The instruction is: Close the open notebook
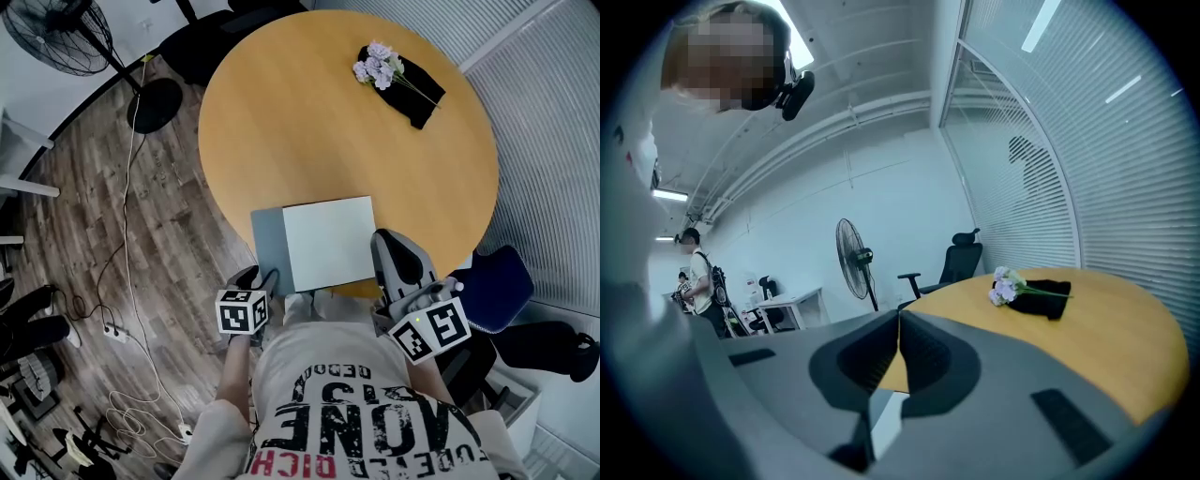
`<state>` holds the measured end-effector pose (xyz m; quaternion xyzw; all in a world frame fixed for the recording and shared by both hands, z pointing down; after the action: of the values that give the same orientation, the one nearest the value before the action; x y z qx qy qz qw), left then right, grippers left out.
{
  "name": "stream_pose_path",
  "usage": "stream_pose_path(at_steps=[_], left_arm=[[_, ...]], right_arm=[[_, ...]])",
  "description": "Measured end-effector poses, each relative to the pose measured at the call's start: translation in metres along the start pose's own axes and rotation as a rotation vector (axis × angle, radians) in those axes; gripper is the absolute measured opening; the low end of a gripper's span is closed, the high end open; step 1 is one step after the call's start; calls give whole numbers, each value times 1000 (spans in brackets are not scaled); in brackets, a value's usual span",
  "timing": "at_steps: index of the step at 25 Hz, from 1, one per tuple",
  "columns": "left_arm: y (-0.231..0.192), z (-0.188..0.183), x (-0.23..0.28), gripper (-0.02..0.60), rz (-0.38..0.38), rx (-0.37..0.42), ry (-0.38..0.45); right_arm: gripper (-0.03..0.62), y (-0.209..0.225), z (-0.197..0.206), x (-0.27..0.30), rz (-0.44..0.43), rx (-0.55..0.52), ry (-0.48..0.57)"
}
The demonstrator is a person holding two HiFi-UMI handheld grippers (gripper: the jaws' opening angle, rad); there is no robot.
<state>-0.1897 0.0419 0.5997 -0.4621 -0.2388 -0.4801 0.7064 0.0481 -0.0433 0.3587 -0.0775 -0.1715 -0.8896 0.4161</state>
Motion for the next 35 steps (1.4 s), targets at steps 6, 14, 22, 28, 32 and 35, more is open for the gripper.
stream_pose_path(at_steps=[6,14,22,28,32,35], left_arm=[[-6,-1,11,201,20,-24,-38],[-10,1,14,194,58,-51,-52],[-9,-2,14,172,61,-67,-73],[-9,-2,9,124,41,-55,-73],[-11,-5,5,73,27,-40,-72],[-8,-7,2,52,16,-11,-65]], right_arm=[[12,2,-1,-1,17,2,3],[12,1,-1,2,28,7,4],[12,1,-1,5,28,11,4],[12,-1,-1,6,24,11,6],[12,-3,-1,8,18,10,4],[12,-3,-2,8,12,10,5]])
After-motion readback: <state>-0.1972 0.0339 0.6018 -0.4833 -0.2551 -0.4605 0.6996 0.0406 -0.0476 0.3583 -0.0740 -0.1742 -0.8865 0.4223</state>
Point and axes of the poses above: the fingertips, and each gripper's own axes: x forward along the fingers, y to its right, z out of its underside, the point moved 7 cm from there along -x, backward along the fingers, and after that the axes turned 3 degrees about -y, right-handed, at the moved point
